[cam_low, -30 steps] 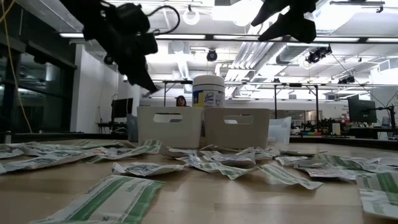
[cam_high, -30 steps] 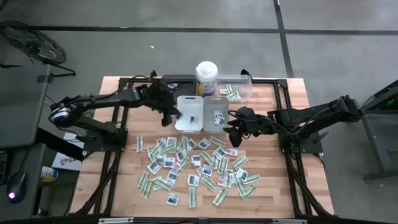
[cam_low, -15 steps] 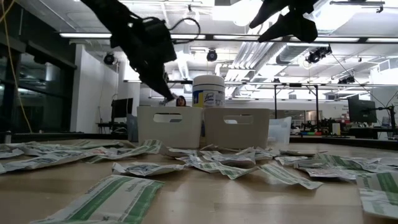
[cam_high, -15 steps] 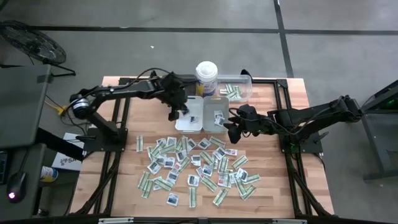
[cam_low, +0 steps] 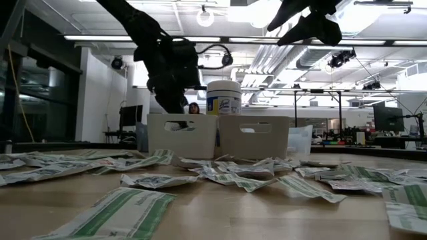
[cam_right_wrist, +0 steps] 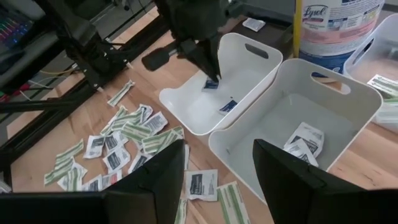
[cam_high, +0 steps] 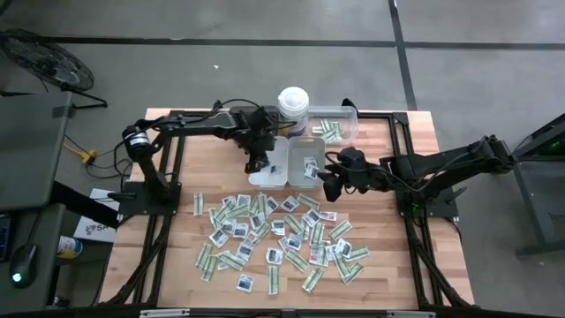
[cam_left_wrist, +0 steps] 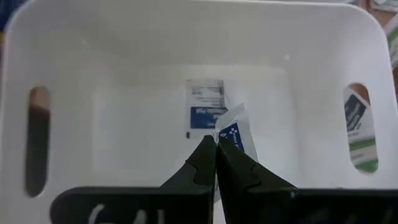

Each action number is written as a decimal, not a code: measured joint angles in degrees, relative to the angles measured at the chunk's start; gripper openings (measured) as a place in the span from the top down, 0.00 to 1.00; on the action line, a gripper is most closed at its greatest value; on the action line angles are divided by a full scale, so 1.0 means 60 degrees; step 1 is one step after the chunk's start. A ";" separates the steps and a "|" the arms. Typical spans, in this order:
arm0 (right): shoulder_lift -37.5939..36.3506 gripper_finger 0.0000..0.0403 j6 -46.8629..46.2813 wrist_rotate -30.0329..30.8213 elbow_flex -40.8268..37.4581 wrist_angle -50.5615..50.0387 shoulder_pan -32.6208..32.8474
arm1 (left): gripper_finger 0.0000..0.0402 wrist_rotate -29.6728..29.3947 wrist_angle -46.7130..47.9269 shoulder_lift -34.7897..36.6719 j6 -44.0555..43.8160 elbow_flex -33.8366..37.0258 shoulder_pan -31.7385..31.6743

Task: Pick & Place First Aid Supplies
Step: Put the alcohol wipe into the white bin, then put the wipe into the gray bin

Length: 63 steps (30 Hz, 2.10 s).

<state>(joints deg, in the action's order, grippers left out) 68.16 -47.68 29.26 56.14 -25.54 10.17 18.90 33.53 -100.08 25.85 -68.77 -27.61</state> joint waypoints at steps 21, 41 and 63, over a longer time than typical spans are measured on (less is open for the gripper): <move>0.0000 0.54 0.0274 -0.0073 0.0000 -0.0070 0.0000 | 0.83 -0.0726 0.0104 -0.0184 -0.0298 0.0015 0.0792; 0.0000 0.54 -0.0562 -0.1687 0.0000 -0.1881 0.0472 | 0.74 -0.1691 0.1845 0.0064 0.0131 -0.1779 0.1351; 0.0029 0.54 -0.6414 -0.1896 -0.2344 -0.1260 0.4653 | 0.74 -0.3062 0.0577 0.2143 -0.2170 -0.0527 0.3619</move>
<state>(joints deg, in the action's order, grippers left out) 68.34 -86.17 17.88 42.08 -33.10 38.09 0.52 36.99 -87.23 12.83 -71.93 -5.89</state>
